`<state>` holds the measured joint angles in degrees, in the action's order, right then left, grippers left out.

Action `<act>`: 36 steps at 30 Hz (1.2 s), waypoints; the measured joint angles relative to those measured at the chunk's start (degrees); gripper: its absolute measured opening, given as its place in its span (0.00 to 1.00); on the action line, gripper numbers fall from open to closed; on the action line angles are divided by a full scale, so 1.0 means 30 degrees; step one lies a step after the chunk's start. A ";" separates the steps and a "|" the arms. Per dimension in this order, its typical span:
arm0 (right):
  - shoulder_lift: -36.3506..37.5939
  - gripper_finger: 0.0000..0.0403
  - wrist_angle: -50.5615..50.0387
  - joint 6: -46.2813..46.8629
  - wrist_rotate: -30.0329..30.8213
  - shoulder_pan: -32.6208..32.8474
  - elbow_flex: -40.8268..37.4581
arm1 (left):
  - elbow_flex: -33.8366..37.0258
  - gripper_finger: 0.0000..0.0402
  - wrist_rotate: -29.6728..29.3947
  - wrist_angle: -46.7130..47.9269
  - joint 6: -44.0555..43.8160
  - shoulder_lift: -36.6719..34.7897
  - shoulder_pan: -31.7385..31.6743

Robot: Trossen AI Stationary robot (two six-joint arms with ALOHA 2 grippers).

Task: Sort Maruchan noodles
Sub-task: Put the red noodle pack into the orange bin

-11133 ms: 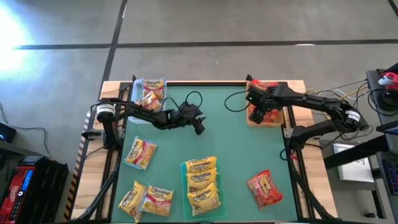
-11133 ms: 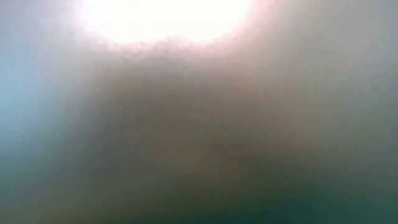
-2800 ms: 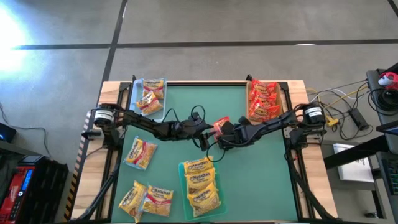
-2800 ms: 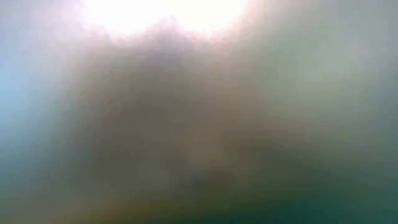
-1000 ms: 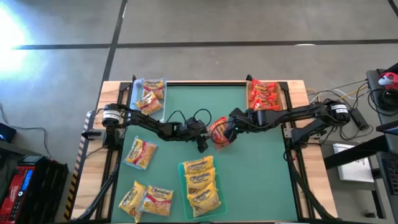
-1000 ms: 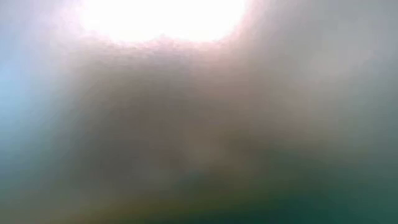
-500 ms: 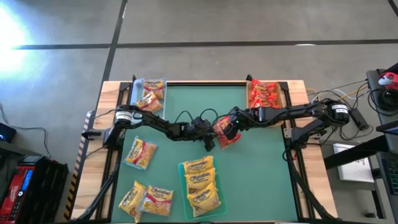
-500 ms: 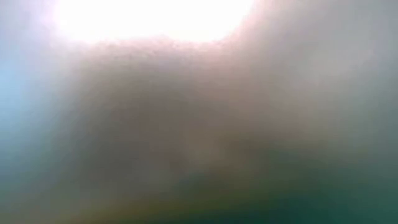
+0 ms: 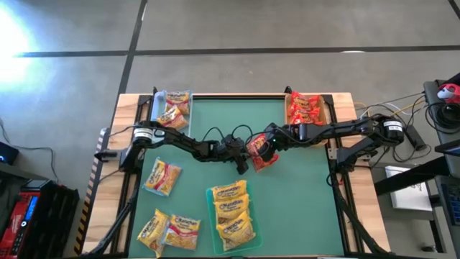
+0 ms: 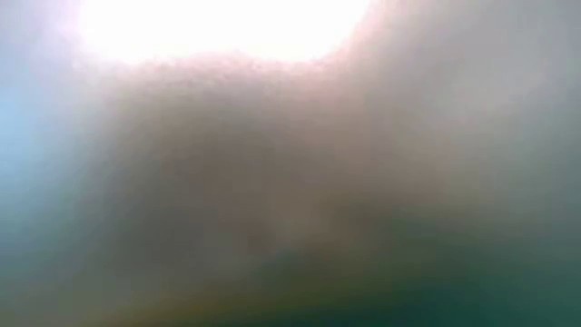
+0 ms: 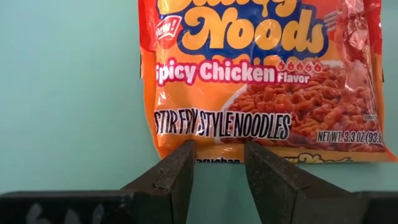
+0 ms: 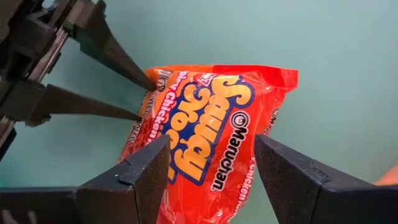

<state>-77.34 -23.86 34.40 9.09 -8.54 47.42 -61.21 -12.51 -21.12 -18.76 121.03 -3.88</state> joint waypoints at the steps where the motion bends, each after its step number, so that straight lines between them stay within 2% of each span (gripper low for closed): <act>1: 0.0015 0.55 -0.0022 -0.0116 -0.0094 0.0000 0.0000 | 0.0020 0.31 0.0000 -0.0158 0.0122 -0.0026 0.0032; 17: 0.0029 0.55 -0.0953 -0.0943 0.0060 -0.0542 0.0015 | -0.1032 0.31 0.0999 -0.0942 0.3227 -0.0503 0.1353; 21: 0.0029 0.55 -0.0961 -0.0986 0.0931 -0.0546 0.0015 | -0.1202 0.31 0.1042 -0.0913 0.3219 -0.0473 0.1406; 28: 0.0029 0.55 -0.0969 -0.0831 0.0928 -0.0546 0.0022 | -0.1173 0.31 0.1042 -0.0870 0.2584 0.0188 0.1152; 36: 0.0029 0.55 -0.1042 0.0497 -0.2082 -0.0650 0.0022 | -0.1173 0.31 0.1071 -0.0151 0.2014 0.0371 0.0622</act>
<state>-77.25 -26.98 35.89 2.85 -10.48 47.48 -64.73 -9.30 -21.57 -12.72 122.15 -2.01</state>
